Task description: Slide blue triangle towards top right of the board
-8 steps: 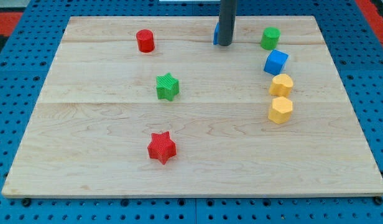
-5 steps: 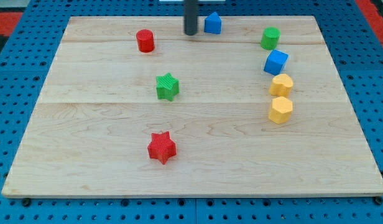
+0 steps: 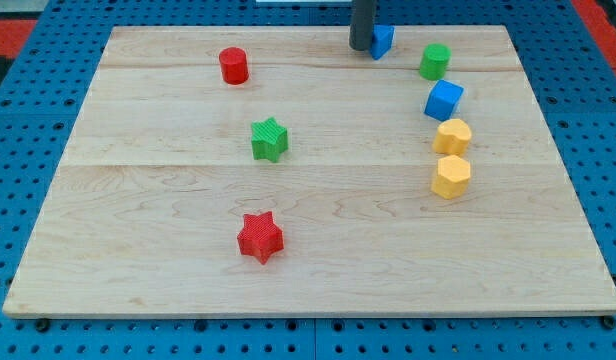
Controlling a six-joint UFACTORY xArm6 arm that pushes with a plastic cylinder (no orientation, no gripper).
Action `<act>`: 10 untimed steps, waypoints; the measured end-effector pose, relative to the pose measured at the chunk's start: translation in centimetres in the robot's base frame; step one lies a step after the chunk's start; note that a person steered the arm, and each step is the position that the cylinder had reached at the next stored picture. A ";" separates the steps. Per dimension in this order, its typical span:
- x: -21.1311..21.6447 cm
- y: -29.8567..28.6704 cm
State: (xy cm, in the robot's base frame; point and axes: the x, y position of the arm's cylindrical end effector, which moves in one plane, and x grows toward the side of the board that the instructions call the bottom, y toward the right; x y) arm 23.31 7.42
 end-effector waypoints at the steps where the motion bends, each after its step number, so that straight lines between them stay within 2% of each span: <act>1: 0.2 1.5; 4: -0.1 6.6; 6: -2.0 6.7; 10: -2.2 5.9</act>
State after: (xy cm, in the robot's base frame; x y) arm 21.09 13.28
